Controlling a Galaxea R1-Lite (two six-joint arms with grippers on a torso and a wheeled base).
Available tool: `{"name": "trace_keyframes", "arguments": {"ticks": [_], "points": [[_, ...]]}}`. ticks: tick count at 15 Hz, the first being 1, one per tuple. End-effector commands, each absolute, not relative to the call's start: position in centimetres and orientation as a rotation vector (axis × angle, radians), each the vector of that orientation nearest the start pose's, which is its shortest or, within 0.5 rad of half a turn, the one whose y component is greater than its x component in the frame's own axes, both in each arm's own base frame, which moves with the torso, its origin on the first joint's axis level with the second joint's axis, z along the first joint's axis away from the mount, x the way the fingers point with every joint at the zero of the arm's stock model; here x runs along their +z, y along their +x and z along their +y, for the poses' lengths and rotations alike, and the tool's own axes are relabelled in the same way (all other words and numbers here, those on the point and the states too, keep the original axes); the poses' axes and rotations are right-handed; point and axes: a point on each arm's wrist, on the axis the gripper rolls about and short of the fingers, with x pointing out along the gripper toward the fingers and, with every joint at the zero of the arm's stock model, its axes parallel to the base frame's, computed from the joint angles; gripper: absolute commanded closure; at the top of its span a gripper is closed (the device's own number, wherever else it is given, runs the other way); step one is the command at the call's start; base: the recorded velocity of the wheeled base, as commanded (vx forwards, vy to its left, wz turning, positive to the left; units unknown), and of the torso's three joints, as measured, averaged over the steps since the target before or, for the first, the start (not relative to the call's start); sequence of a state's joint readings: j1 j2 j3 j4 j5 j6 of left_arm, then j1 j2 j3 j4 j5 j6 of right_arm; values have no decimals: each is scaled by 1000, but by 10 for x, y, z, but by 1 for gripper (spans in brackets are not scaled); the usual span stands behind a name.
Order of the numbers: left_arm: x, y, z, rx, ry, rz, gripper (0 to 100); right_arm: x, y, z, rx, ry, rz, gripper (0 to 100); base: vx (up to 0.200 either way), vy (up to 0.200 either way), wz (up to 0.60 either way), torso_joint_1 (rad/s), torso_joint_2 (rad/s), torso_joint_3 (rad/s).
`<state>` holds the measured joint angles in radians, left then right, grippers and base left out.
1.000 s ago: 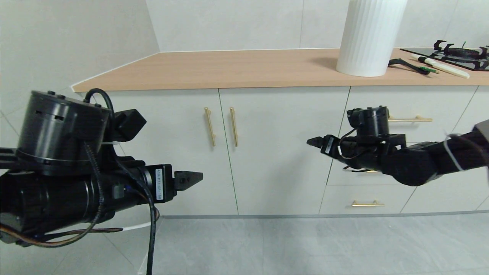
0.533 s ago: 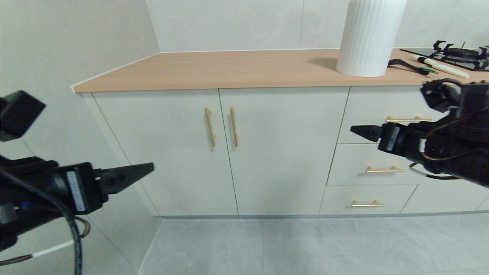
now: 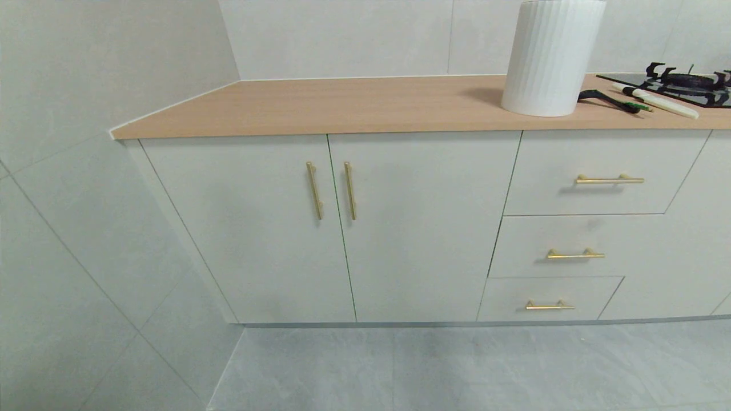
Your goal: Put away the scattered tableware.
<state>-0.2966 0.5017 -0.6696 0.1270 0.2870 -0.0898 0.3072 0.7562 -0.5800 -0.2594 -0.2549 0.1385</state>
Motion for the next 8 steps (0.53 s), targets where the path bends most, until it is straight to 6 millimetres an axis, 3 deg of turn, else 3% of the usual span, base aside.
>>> {"name": "trace_keyframes", "arguments": {"ticks": [1, 2, 4, 8], "points": [[231, -53, 19, 61, -56, -211, 0, 248, 1, -6, -44, 148, -225, 0, 0, 0, 0, 0, 0, 0], [221, -69, 22, 73, -49, -239, 0, 236, -21, -9, -98, 107, -266, 0, 0, 0, 0, 0, 0, 0], [208, -83, 23, 95, -47, -260, 0, 211, -48, -10, -164, -12, -330, 0, 0, 0, 0, 0, 0, 0], [203, -80, 18, 154, -43, -242, 0, 183, -65, -7, -254, -51, -348, 0, 0, 0, 0, 0, 0, 0]]}}
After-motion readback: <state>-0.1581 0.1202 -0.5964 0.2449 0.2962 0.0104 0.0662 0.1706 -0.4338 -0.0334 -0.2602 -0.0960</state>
